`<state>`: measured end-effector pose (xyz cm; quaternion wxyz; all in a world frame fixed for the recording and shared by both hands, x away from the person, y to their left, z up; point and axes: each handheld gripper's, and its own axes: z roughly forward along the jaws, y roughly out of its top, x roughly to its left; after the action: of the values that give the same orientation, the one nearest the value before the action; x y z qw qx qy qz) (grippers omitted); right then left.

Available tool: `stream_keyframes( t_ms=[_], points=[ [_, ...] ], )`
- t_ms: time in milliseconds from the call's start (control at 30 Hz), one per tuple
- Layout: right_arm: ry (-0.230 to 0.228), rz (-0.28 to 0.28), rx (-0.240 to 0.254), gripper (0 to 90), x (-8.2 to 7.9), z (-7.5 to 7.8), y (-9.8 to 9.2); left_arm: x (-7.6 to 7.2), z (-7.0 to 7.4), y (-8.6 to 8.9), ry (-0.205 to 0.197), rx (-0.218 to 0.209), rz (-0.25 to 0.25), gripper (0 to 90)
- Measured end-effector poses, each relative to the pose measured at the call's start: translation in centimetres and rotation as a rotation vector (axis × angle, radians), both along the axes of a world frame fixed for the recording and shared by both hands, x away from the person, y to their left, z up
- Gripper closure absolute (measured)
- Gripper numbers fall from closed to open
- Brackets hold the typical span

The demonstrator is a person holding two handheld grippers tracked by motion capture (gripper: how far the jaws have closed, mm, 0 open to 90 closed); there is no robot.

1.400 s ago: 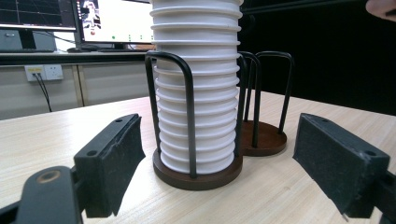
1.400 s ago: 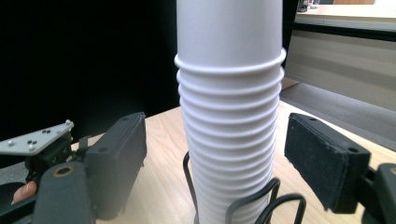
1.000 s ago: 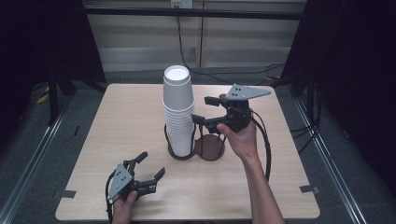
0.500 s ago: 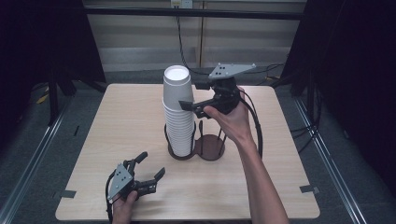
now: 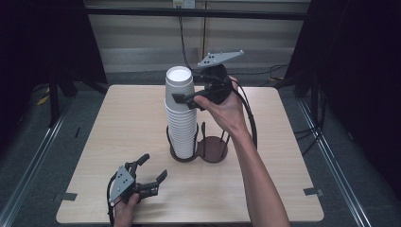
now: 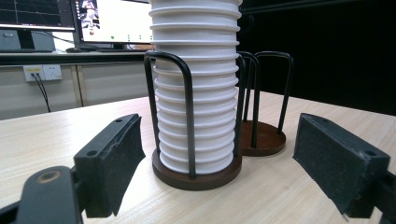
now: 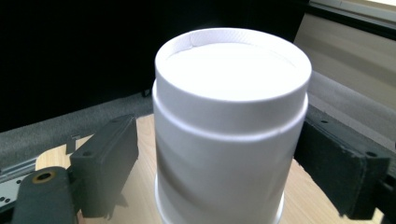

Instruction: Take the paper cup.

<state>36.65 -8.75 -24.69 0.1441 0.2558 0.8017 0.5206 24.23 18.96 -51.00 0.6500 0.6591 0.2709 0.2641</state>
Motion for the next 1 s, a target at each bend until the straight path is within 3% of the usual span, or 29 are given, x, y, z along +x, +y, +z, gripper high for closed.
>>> stream_keyframes(
  t_ms=[233,433,1000],
  points=[
    [0.007,0.004,-0.045,14.4,1.0,0.5,1.0,0.0,0.0,0.0,0.001,0.000,-0.002,15.4],
    [0.010,-0.002,-0.038,19.1,1.4,0.5,1.4,0.0,0.0,0.0,0.001,0.000,-0.002,15.5],
    [0.010,-0.005,-0.040,20.7,1.3,0.5,1.5,0.0,0.0,0.0,0.000,0.000,-0.002,15.4]
  ],
)
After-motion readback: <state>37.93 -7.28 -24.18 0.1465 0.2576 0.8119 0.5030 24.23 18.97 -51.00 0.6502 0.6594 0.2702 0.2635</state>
